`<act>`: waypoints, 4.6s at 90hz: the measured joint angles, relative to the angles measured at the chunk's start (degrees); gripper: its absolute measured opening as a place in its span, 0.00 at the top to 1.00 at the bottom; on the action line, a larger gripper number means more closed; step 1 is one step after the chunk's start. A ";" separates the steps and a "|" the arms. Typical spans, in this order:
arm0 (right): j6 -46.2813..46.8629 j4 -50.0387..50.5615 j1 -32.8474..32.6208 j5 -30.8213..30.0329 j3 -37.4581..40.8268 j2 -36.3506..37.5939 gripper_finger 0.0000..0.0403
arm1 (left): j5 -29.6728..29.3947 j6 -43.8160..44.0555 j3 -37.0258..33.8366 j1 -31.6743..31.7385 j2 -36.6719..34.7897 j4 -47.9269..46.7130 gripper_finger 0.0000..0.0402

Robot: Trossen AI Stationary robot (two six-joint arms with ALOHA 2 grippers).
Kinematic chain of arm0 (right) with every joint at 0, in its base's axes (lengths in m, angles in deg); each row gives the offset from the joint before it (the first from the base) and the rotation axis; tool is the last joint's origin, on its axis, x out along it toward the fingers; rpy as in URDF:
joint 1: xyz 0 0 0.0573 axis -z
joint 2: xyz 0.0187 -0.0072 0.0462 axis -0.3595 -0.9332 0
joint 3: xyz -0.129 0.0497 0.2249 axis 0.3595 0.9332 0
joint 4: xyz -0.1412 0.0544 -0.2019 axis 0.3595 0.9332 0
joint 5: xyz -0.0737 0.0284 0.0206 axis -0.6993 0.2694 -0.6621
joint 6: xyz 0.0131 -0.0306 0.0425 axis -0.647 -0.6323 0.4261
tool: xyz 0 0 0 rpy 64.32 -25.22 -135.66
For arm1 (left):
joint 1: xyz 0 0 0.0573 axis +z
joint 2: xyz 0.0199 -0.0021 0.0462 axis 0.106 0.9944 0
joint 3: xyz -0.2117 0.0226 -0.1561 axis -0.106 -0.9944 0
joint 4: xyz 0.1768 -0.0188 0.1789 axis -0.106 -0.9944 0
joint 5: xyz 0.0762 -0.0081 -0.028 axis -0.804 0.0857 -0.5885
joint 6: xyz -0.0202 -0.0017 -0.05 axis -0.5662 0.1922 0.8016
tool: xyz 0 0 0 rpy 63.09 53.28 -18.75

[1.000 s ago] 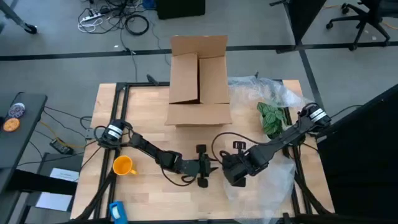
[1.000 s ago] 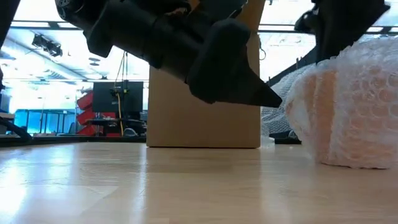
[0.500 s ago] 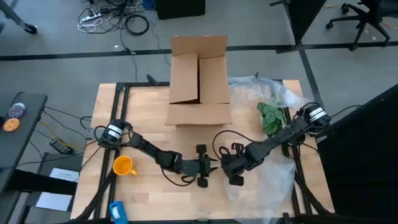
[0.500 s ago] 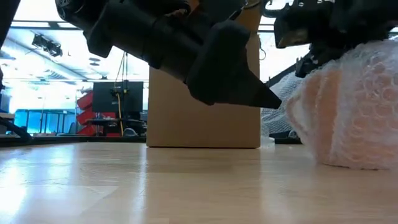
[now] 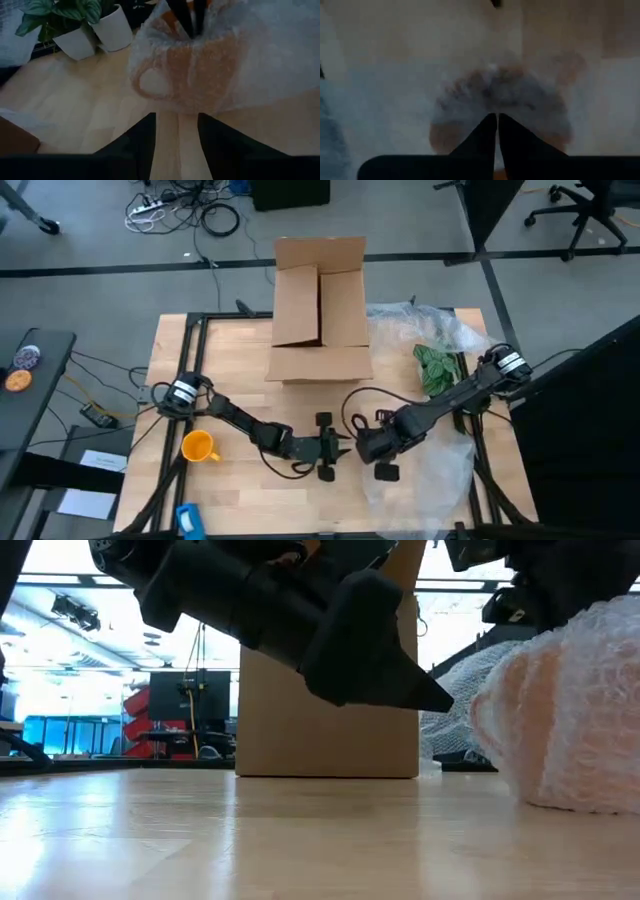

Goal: Wrap mug
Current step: Wrap the orange cup with the bubble wrap

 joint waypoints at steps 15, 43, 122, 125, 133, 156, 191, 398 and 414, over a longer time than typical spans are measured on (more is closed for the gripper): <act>-0.66 -11.72 0.09 2.39 7.12 0.01 1.00 | 0.00 -0.09 0.00 0.00 0.00 0.13 0.67; 2.60 -14.17 2.03 7.47 11.09 0.34 1.00 | 0.00 -0.20 0.00 0.00 0.00 0.31 0.67; -2.45 -12.83 1.79 3.02 12.41 0.64 1.00 | 0.80 -1.14 0.00 0.09 0.00 1.93 0.67; -2.48 -11.87 2.03 2.82 12.55 0.58 1.00 | 1.35 -1.12 0.00 0.09 0.00 2.33 0.67; -2.67 -10.06 2.64 2.81 11.68 0.40 1.00 | 1.97 -1.12 0.02 0.11 0.00 2.91 0.67; -4.40 -0.30 2.69 2.64 1.89 0.08 1.00 | 2.10 -1.12 0.02 0.11 0.00 3.32 0.67; -4.17 17.63 1.08 -6.10 -9.84 0.21 1.00 | 2.12 -1.12 0.02 0.11 0.00 3.15 0.67; 16.58 -1.37 4.66 -0.81 7.34 0.19 0.79 | -8.87 -8.72 0.02 -0.81 -4.00 -4.51 0.67; 14.76 -1.06 1.65 -4.63 5.82 0.04 0.97 | -3.93 -7.26 0.02 -1.38 -8.66 -10.11 0.67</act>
